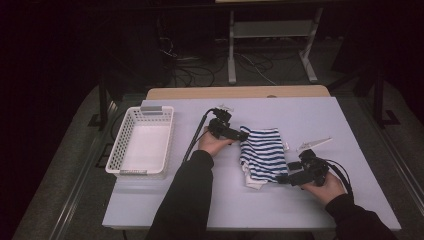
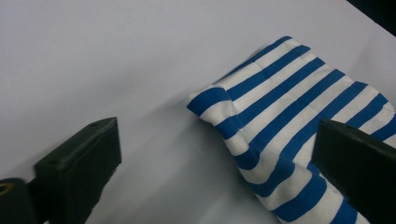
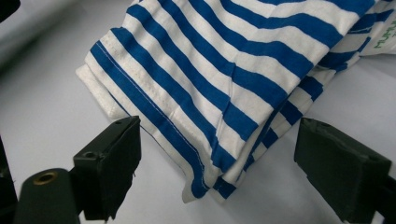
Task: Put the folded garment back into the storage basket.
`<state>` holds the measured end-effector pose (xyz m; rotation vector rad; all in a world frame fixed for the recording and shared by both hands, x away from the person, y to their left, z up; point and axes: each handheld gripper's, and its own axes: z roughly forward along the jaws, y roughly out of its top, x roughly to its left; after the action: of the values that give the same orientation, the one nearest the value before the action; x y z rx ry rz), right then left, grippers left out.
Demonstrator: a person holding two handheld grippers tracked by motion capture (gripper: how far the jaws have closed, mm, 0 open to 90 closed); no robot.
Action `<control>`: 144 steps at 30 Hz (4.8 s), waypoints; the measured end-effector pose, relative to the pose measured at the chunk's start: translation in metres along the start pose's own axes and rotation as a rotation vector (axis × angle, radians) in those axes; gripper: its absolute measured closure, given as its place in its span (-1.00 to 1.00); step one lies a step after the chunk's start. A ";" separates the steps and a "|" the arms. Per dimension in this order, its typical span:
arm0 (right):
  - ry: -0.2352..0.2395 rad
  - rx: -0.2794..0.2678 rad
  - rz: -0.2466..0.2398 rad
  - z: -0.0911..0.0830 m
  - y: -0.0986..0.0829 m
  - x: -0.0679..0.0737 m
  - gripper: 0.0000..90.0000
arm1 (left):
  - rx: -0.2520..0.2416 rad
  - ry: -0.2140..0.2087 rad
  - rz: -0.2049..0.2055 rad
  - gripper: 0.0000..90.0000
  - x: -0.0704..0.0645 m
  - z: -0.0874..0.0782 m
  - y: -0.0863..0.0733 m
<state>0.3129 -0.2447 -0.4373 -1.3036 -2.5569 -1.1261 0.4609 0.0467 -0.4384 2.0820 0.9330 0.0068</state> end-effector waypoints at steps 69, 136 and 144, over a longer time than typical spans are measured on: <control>0.005 -0.026 0.012 -0.012 0.009 0.022 0.78 | -0.025 0.080 0.096 0.87 -0.039 0.006 0.026; 0.113 -0.119 -0.188 -0.010 0.094 0.111 0.78 | -0.066 0.209 0.190 0.87 -0.030 -0.121 0.047; 0.122 -0.132 -0.215 -0.010 0.105 0.121 0.78 | -0.083 0.241 0.180 0.87 -0.027 -0.141 0.047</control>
<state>0.3089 -0.1291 -0.3261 -0.9648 -2.6197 -1.3861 0.4256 0.1097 -0.3056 2.1118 0.8661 0.3919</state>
